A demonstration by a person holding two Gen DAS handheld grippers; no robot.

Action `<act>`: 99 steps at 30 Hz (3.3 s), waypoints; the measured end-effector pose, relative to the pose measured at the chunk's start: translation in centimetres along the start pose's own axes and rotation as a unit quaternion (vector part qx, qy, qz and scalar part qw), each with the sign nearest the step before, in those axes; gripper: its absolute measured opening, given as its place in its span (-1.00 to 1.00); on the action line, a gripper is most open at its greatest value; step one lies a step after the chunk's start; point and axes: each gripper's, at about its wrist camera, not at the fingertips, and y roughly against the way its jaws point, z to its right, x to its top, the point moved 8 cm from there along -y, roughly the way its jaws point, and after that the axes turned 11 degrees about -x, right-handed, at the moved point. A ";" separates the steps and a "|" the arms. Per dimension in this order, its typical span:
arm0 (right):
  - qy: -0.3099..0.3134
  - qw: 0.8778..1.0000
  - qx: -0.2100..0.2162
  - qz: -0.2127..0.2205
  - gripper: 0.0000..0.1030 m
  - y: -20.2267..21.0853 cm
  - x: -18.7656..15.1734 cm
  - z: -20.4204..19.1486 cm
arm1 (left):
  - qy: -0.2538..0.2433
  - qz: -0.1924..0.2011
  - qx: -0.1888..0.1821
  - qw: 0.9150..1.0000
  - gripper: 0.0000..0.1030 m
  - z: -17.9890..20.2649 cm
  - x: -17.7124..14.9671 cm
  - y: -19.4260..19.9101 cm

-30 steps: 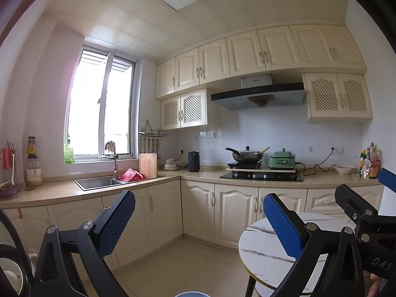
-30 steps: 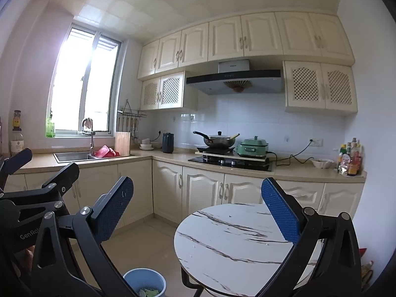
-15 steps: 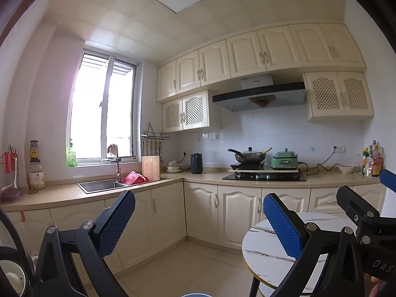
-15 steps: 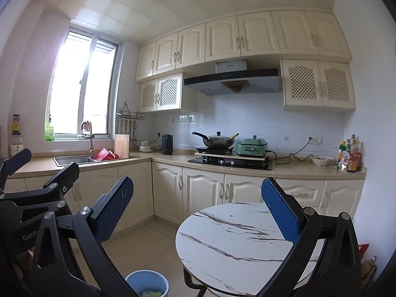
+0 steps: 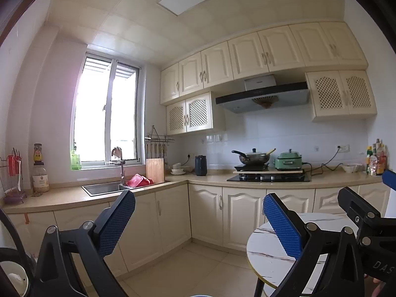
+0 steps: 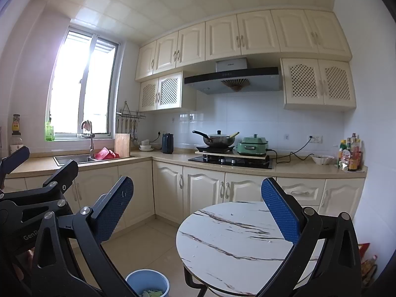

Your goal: Collect trash

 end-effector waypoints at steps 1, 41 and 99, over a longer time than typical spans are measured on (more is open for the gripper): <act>0.000 1.000 0.000 0.000 1.00 0.0 0.0 0.0 | 0.000 0.000 -0.001 1.000 0.99 -0.1 0.0 0.0; 0.008 0.999 0.010 -0.034 1.00 -1.4 -1.4 0.0 | 0.013 -0.044 -0.018 0.999 0.99 -4.3 3.3 -3.5; 0.009 0.999 0.009 -0.039 1.00 -1.6 -1.7 0.0 | 0.010 -0.047 -0.024 0.999 0.99 -7.8 5.4 -4.3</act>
